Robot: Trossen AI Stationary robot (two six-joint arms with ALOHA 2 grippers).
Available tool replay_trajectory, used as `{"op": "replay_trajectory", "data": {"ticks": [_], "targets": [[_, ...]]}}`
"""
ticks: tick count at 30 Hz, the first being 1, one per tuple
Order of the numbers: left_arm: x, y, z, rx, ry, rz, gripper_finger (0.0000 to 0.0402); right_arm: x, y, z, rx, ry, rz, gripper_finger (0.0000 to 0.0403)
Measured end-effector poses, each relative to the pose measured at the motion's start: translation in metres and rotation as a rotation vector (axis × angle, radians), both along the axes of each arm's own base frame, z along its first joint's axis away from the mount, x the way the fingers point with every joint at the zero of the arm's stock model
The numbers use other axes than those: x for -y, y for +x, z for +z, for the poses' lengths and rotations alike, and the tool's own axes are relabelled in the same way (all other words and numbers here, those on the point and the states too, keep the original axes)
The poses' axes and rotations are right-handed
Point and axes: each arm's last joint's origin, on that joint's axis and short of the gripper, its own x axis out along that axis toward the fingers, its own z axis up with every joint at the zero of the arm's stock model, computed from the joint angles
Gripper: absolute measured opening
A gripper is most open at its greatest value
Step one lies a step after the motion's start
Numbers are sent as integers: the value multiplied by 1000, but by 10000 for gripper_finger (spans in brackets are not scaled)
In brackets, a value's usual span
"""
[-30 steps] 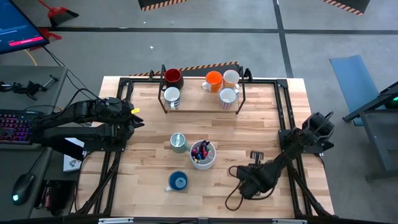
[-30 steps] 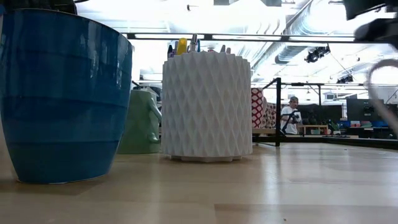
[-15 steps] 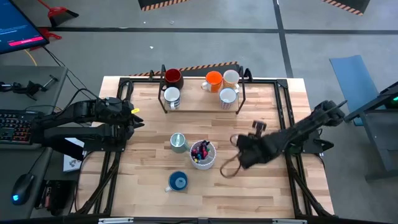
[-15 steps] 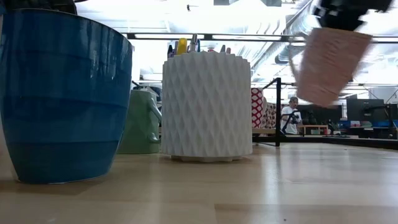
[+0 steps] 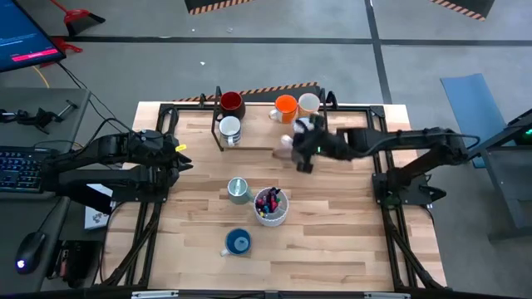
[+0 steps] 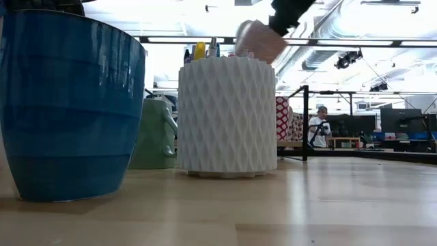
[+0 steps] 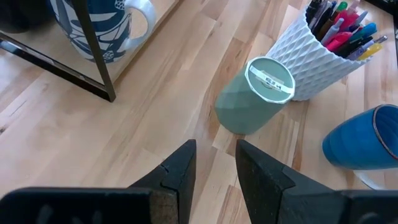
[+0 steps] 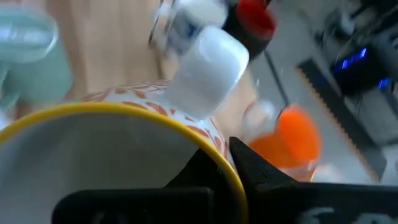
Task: Place coffee mugs
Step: Put the orange pattern mug on the shelf
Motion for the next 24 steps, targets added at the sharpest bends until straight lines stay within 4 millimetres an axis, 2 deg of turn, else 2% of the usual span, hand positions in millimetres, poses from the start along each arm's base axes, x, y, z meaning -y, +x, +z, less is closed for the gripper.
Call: {"op": "replay_trajectory", "data": {"ticks": [5, 11, 17, 24], "targets": [[0, 0, 0, 0, 0, 0, 104, 36, 10, 14, 150, -63, 51, 0], [0, 0, 0, 0, 0, 0, 104, 65, 23, 15, 228, -110, 103, 0], [0, 0, 0, 0, 0, 0, 104, 89, 44, 22, 183, -111, 90, 0], [0, 0, 0, -1, 0, 0, 104, 117, 70, 40, 17, -4, 98, 0]]}}
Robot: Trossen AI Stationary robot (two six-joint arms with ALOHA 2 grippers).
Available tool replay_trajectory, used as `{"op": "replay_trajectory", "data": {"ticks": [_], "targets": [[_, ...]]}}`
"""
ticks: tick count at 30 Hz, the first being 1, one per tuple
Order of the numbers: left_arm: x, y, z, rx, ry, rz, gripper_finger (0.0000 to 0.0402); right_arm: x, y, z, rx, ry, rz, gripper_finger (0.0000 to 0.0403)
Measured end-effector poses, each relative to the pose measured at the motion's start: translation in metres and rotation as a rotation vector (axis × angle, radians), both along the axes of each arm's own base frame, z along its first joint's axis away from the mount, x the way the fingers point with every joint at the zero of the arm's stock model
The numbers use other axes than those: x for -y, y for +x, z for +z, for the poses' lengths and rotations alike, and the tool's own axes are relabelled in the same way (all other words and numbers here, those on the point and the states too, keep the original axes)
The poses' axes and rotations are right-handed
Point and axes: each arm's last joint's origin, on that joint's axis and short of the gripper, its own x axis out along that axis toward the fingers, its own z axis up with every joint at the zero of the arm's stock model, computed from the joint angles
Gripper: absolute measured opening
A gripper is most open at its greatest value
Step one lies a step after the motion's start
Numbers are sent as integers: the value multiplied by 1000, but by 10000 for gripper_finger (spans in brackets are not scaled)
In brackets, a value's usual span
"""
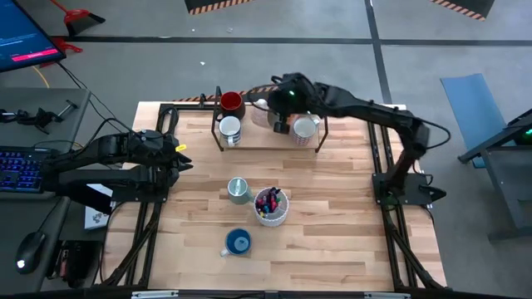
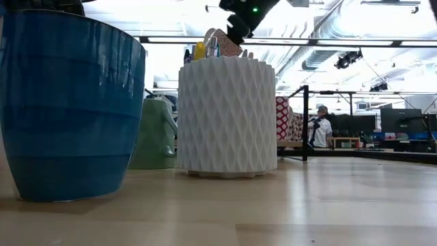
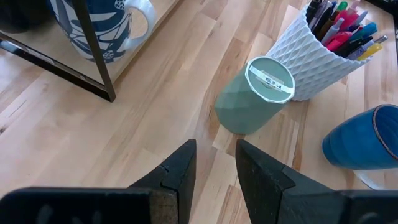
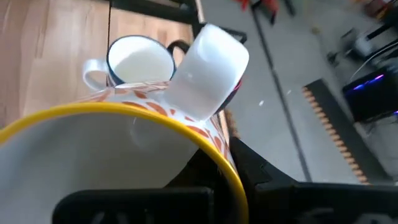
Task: Place coffee mugs
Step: Put the orange pattern mug on the shelf
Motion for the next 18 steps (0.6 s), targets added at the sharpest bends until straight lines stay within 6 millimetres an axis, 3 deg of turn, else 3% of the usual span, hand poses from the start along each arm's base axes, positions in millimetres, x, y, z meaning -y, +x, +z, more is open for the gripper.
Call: {"op": "replay_trajectory", "data": {"ticks": [7, 18], "targets": [[0, 0, 0, 0, 0, 0, 104, 29, 28, 1, -145, 96, 3, 0], [0, 0, 0, 1, 0, 0, 104, 54, 51, -58, -375, 223, 1, 0]]}}
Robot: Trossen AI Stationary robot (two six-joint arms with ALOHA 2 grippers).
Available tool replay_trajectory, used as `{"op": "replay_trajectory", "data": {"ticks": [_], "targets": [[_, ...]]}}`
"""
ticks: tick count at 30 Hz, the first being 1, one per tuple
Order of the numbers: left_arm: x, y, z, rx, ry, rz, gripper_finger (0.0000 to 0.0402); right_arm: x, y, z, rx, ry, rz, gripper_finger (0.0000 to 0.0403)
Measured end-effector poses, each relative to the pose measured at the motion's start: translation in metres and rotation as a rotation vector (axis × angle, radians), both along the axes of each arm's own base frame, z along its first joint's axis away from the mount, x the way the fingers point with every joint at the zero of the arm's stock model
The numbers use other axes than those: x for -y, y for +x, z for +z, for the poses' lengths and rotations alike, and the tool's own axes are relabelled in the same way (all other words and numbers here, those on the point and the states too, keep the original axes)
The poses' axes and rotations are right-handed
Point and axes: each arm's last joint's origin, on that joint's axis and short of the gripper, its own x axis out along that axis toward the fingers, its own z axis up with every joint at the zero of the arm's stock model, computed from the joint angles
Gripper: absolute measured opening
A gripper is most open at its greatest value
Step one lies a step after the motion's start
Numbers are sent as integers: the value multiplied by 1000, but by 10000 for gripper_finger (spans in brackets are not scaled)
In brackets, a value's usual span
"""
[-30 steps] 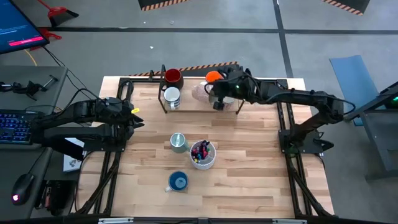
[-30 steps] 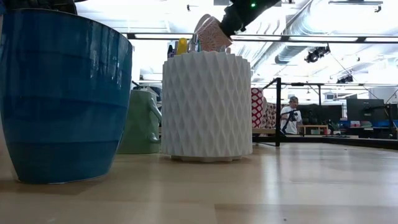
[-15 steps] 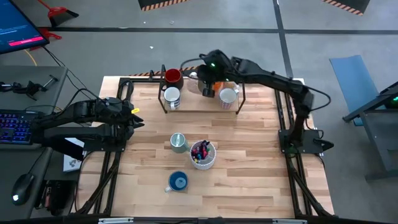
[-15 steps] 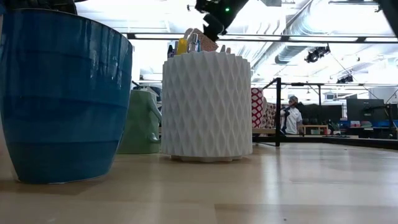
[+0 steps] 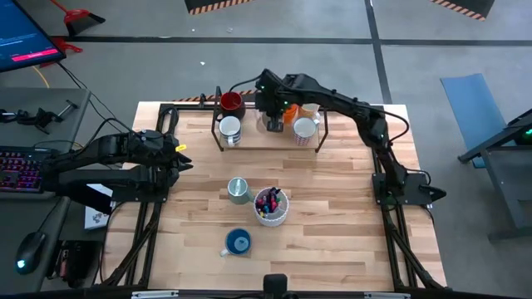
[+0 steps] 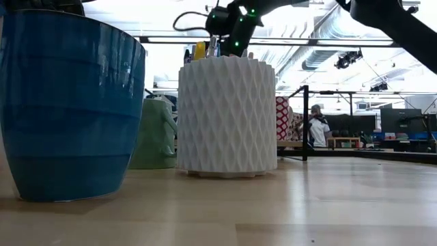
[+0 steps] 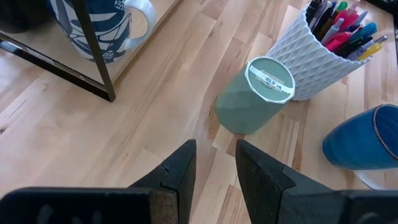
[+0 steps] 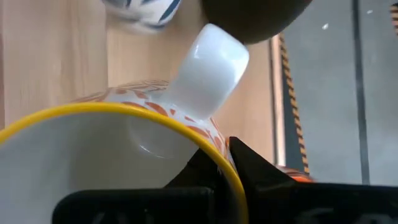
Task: Place coffee mugs
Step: Put the orange pattern mug on the shelf
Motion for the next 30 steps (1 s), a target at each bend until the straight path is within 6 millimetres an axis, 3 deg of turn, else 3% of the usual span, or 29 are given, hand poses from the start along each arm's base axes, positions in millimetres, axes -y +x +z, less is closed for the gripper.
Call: {"op": "replay_trajectory", "data": {"ticks": [12, 30], "targets": [[-1, 0, 0, -6, 28, 29, 104, -1, -7, -44, -177, 74, 6, 0], [-1, 0, 0, -7, 33, 35, 104, 6, -14, -44, -206, 92, -14, 0]]}}
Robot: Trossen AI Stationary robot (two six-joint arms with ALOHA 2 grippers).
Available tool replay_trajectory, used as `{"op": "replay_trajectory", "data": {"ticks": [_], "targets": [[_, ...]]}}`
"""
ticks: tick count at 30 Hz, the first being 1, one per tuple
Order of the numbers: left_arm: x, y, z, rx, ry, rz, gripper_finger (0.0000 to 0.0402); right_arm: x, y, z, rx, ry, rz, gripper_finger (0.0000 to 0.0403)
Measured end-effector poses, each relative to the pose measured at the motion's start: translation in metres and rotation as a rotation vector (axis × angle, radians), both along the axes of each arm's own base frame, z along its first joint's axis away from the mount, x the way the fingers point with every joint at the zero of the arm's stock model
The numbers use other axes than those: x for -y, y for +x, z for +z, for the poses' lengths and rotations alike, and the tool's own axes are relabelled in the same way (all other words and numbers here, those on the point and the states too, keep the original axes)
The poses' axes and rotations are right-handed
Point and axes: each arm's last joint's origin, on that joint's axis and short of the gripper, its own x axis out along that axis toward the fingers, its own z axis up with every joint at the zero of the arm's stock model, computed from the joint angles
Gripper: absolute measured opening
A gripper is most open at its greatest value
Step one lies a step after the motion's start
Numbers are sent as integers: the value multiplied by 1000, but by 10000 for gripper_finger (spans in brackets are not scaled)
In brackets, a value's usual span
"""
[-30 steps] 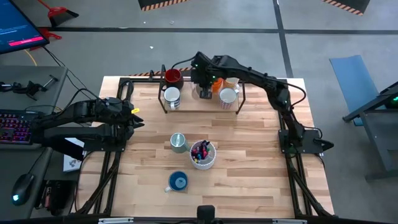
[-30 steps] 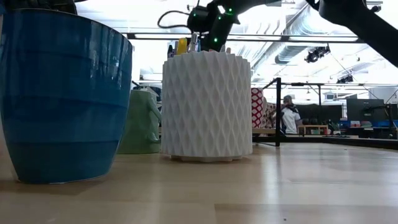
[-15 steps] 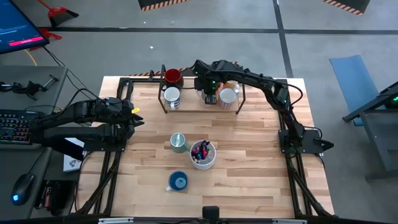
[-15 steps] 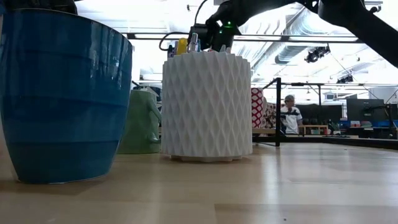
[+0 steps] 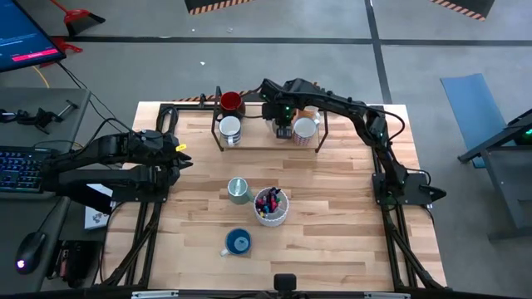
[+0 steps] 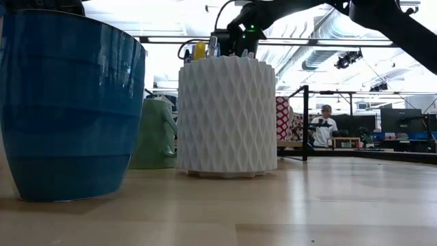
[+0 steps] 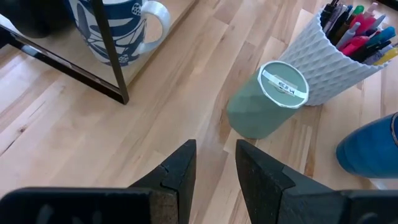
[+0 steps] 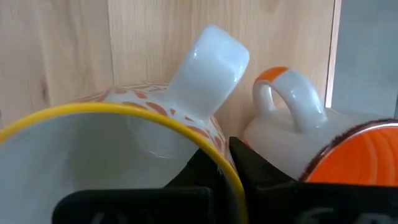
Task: Place coffee mugs
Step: Put the orange pattern mug on the shelf
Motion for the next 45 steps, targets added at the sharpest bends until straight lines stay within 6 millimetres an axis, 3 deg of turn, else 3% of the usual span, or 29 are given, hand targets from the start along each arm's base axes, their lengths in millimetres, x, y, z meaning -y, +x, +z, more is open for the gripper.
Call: {"op": "replay_trajectory", "data": {"ticks": [33, 45], "targets": [[0, 0, 0, 0, 0, 1, 104, 1, -1, 0, 7, 14, -56, 17], [0, 0, 0, 0, -1, 1, 104, 1, 0, 2, 20, 7, -61, 70]]}}
